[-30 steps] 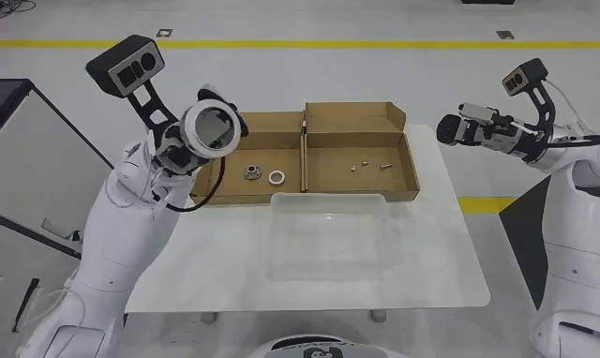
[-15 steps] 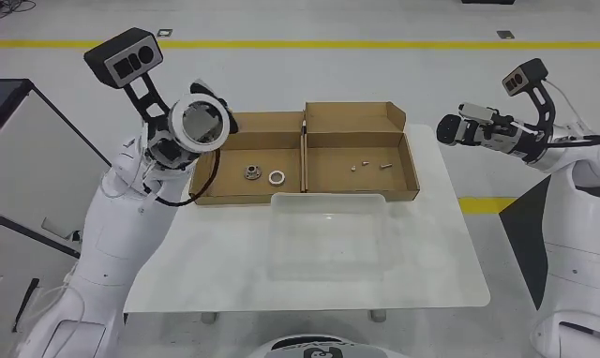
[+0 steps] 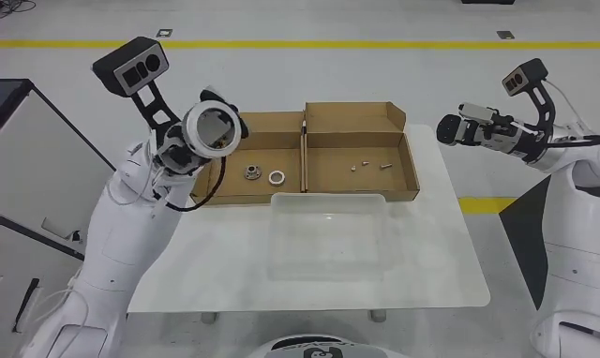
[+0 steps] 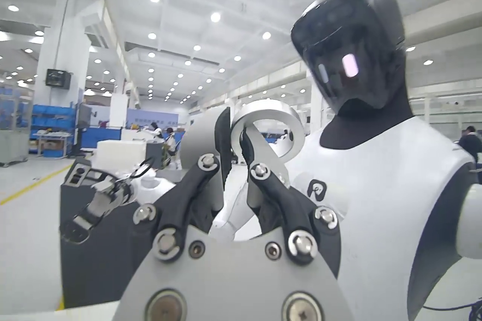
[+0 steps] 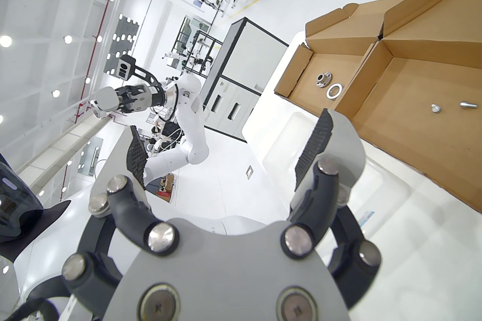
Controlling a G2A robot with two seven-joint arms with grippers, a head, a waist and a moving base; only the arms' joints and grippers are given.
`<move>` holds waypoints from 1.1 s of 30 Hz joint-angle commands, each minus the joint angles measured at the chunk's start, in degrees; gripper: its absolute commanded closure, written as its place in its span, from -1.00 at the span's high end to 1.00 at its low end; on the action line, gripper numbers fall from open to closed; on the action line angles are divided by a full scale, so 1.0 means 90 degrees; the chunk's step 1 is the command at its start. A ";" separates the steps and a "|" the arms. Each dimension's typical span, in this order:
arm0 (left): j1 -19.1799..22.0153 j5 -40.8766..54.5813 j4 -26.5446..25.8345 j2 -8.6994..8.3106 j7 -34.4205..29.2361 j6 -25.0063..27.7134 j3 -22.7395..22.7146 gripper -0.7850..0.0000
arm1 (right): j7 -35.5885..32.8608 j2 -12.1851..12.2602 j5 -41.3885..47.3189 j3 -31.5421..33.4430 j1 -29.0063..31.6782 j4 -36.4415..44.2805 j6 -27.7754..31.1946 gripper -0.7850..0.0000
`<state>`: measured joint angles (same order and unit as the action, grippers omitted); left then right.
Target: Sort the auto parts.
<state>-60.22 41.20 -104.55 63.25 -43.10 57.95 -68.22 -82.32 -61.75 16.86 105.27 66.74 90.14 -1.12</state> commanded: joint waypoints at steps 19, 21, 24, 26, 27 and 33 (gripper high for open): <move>0.0135 0.1551 -0.0155 0.0027 -0.0511 -0.0152 0.0028 -1.00 | 0.0000 0.0000 0.0000 0.0000 0.0000 0.0000 0.0000 1.00; 0.0135 0.1551 -0.0155 0.0027 -0.0511 -0.0152 0.0028 -1.00 | 0.0000 0.0000 0.0000 0.0000 0.0000 0.0000 0.0000 1.00; 0.0114 0.1198 -0.0100 0.0012 -0.0477 -0.0327 -0.0108 -1.00 | 0.0000 0.0000 0.0000 0.0000 0.0000 0.0000 0.0000 1.00; 0.0064 0.0743 -0.0083 0.0001 -0.0384 -0.0695 -0.0210 -1.00 | 0.0000 0.0000 0.0000 0.0000 0.0000 0.0000 0.0000 1.00; 0.0076 0.0255 -0.0021 -0.0014 -0.0336 -0.0913 -0.0329 -1.00 | 0.0000 0.0000 0.0000 0.0000 0.0000 0.0000 0.0000 1.00; -0.0071 -0.2417 -0.0415 -0.0017 0.0672 -0.2517 -0.0515 -1.00 | 0.0000 0.0000 0.0000 0.0000 0.0000 0.0000 0.0000 1.00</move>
<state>-60.59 24.61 -107.26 63.04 -38.65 37.89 -72.97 -82.32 -61.75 16.86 105.27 66.74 90.14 -1.12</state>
